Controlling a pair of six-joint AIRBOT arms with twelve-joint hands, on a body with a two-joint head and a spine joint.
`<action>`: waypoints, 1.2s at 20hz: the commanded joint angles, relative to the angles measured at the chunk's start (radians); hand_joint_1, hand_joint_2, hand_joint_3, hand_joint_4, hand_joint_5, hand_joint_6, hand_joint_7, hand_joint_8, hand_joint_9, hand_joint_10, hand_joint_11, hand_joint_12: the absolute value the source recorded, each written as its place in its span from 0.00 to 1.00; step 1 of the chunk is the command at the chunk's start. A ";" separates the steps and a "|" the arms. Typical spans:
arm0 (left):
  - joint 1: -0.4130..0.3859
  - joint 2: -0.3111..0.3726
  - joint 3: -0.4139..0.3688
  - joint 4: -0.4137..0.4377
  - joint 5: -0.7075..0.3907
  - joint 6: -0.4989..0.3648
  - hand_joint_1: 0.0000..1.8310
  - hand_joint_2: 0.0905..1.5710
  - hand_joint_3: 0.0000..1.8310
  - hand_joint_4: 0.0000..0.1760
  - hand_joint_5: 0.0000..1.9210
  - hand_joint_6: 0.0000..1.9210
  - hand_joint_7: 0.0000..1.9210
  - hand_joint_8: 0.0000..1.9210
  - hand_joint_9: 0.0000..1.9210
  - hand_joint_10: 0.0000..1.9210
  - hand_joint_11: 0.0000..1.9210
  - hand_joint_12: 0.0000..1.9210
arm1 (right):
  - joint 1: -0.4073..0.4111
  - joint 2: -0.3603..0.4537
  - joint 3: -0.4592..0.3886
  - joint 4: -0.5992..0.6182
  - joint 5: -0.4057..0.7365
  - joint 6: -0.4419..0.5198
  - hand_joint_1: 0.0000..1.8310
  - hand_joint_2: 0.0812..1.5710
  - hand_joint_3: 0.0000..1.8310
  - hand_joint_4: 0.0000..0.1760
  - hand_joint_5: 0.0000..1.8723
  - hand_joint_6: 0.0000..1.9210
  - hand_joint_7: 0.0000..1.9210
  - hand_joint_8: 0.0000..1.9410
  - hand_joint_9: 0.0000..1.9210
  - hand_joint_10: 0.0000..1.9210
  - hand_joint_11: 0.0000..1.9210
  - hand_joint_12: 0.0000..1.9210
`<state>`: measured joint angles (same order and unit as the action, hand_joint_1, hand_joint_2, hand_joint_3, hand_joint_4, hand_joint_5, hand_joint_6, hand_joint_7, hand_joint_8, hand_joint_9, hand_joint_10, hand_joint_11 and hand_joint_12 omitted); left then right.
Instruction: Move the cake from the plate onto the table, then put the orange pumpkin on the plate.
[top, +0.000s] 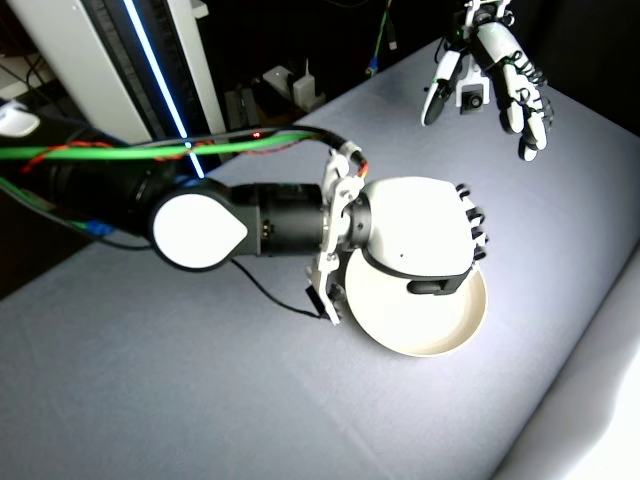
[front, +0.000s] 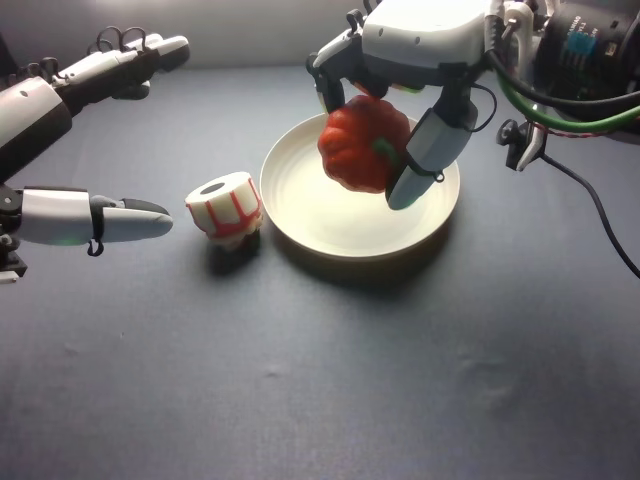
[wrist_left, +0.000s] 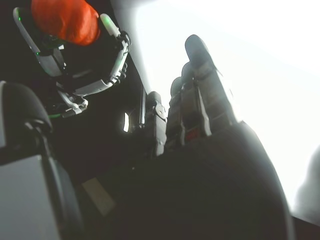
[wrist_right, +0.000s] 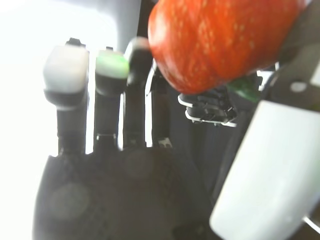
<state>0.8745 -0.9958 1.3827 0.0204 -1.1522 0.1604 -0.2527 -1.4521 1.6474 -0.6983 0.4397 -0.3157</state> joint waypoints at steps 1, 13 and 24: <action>-0.007 -0.005 0.006 -0.033 -0.117 -0.004 0.50 0.55 0.00 0.99 0.09 0.00 0.04 0.00 0.13 0.01 0.00 0.41 | 0.004 0.005 0.005 0.037 0.087 0.002 0.74 0.47 0.56 0.00 0.43 1.00 0.41 0.91 0.58 1.00 0.69 1.00; -0.008 -0.022 0.000 -0.025 -0.166 -0.004 0.49 0.56 0.00 1.00 0.12 0.00 0.08 0.00 0.15 0.00 0.07 0.33 | -0.056 0.000 0.055 0.083 0.086 0.019 0.76 0.44 0.59 0.00 0.49 1.00 0.46 0.94 0.64 1.00 0.70 1.00; -0.026 -0.055 -0.001 0.008 -0.184 -0.004 0.55 0.54 0.00 0.65 0.10 0.01 0.11 0.00 0.12 0.00 0.12 0.12 | -0.057 -0.001 0.056 0.067 0.087 0.032 0.64 0.63 0.13 0.00 0.51 0.54 0.48 0.92 0.53 1.00 0.56 1.00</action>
<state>0.8597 -1.0512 1.3823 0.0639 -1.2144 0.1604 -0.3191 -1.4563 1.7008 -0.6655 0.4393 -0.2886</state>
